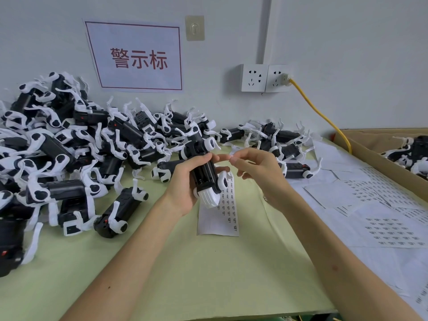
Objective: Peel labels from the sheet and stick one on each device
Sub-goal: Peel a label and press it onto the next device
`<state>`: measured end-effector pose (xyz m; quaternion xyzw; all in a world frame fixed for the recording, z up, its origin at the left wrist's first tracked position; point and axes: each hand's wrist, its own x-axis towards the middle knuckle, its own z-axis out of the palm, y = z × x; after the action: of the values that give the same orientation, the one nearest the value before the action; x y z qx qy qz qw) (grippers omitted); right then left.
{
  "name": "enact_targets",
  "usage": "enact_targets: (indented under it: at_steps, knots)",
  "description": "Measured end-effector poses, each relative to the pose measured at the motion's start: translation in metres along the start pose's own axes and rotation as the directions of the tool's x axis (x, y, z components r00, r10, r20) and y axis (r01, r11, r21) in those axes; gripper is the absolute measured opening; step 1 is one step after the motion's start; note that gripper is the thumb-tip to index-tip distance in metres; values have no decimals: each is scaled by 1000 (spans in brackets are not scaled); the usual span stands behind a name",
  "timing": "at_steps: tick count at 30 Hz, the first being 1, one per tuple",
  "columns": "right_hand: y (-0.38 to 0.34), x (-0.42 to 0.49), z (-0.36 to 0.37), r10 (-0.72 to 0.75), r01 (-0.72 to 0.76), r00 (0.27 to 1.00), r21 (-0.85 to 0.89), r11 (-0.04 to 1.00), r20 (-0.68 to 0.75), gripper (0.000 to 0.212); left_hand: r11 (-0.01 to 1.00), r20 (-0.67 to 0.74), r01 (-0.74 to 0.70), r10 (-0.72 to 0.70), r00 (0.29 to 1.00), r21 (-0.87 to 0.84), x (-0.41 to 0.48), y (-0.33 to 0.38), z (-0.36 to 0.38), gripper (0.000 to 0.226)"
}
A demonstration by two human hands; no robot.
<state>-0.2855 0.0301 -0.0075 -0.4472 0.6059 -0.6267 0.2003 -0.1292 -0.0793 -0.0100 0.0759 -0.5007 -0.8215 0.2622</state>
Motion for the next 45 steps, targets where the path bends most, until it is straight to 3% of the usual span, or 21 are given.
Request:
enact_targets:
  at_steps: [3, 6, 8, 16, 22, 26, 34, 45]
  knots:
    - [-2, 0, 1, -35, 36, 999, 14, 999, -15, 11, 999, -20, 4, -5, 1000, -42, 1, 0, 0, 20]
    - [-5, 0, -2, -2, -21, 998, 366, 930, 64, 13, 994, -104, 4, -16, 994, -110, 3, 1, -1, 32]
    - [-7, 1, -6, 23, -84, 991, 482, 872, 133, 11, 986, -127, -2, -19, 992, -168, 4, 2, -2, 40]
    - [-6, -1, 3, 42, -135, 969, 378, 916, 244, 13, 999, -152, 19, -23, 988, -28, 8, -4, -4, 69]
    - [-7, -5, 11, 27, -90, 971, 256, 963, 237, 14, 989, -88, 42, -30, 996, 138, 3, -8, 6, 79]
    - [-7, -7, 16, 46, -96, 975, 220, 971, 219, 15, 970, -149, 44, -9, 989, 239, 0, -7, 14, 90]
    - [-8, -8, 17, 37, -62, 984, 139, 988, 174, 15, 908, -203, -17, 112, 973, 419, 0, -11, 16, 69]
    - [-8, -8, 16, 29, -37, 990, 55, 998, 137, 11, 866, -234, -15, 151, 960, 499, 5, -14, 9, 75]
